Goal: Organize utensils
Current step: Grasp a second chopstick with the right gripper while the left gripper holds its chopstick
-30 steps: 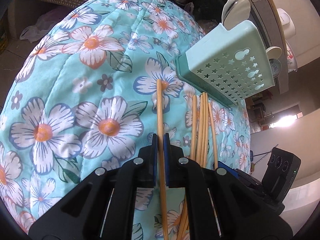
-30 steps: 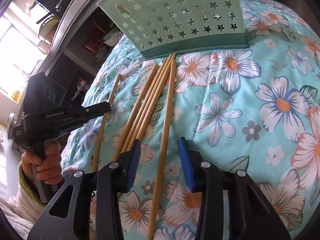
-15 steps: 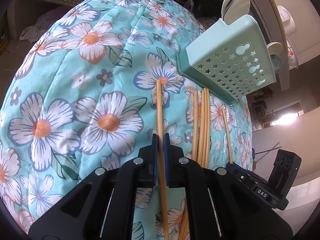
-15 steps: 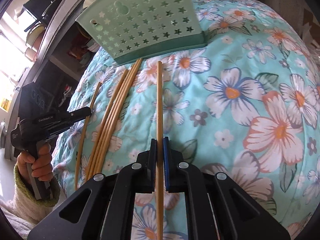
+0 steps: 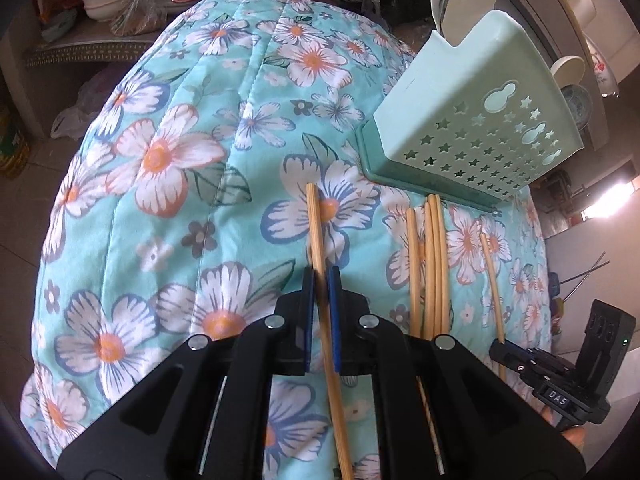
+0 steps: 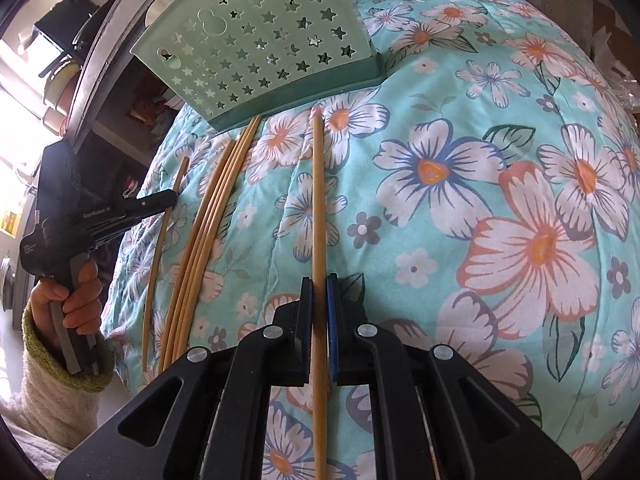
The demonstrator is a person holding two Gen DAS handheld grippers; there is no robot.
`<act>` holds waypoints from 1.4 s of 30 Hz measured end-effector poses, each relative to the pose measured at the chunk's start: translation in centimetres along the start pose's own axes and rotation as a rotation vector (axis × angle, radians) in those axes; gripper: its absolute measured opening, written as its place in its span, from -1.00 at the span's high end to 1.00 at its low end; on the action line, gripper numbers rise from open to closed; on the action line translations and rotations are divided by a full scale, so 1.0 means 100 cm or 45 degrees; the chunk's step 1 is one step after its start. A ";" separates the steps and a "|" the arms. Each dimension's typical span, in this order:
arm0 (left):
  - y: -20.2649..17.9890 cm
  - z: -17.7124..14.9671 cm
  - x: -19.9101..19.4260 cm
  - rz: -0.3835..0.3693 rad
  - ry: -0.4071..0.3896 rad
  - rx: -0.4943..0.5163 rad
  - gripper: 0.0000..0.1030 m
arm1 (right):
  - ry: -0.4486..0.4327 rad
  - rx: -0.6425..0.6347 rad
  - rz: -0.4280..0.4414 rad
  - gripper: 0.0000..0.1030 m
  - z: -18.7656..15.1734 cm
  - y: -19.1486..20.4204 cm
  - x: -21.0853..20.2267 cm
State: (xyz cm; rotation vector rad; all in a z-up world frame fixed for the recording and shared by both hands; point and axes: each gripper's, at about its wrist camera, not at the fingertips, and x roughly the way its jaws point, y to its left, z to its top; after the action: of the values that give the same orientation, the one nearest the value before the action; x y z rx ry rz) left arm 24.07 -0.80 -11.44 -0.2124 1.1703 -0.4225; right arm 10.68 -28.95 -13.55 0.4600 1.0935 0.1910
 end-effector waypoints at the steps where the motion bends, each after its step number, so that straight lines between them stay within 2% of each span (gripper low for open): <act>1: -0.001 0.003 0.004 0.018 -0.002 0.018 0.87 | 0.000 0.002 0.001 0.86 0.000 0.001 0.001; 5: -0.011 0.013 0.012 0.083 -0.010 0.074 0.87 | 0.001 -0.008 -0.009 0.86 0.000 0.003 0.001; 10: -0.019 0.019 0.014 0.117 -0.009 0.106 0.86 | 0.006 -0.020 -0.018 0.86 0.000 0.006 0.003; 12: -0.019 0.019 0.015 0.114 0.002 0.114 0.75 | 0.008 -0.016 -0.014 0.86 0.001 0.006 0.005; 17: -0.020 0.002 0.012 0.134 -0.007 0.161 0.74 | 0.010 -0.017 -0.014 0.86 0.004 0.005 0.007; 19: -0.022 -0.005 0.010 0.152 -0.014 0.185 0.84 | 0.011 -0.017 -0.013 0.86 0.005 0.004 0.007; 25: -0.021 -0.021 -0.002 0.121 -0.001 0.152 0.90 | 0.010 -0.019 -0.010 0.86 0.005 0.003 0.007; 30: -0.022 -0.039 -0.010 0.079 0.050 0.132 0.90 | 0.008 -0.016 -0.007 0.86 0.004 0.001 0.007; 33: -0.026 -0.046 -0.013 0.093 0.066 0.155 0.90 | 0.008 -0.018 -0.007 0.86 0.004 0.001 0.007; 35: -0.028 -0.047 -0.016 0.090 0.067 0.168 0.82 | 0.008 -0.017 -0.007 0.86 0.004 0.001 0.007; 38: -0.031 -0.046 -0.019 0.093 0.056 0.181 0.49 | 0.008 -0.015 -0.003 0.85 0.004 0.000 0.007; 42: -0.036 -0.036 -0.014 0.116 0.048 0.226 0.45 | 0.009 -0.004 0.010 0.85 0.003 -0.002 0.007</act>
State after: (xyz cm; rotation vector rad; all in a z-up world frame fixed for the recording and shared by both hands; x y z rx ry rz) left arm 19.57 -3.27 -10.22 0.0029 1.1678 -0.4494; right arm 11.19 -28.91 -14.06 0.4613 1.0984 0.2016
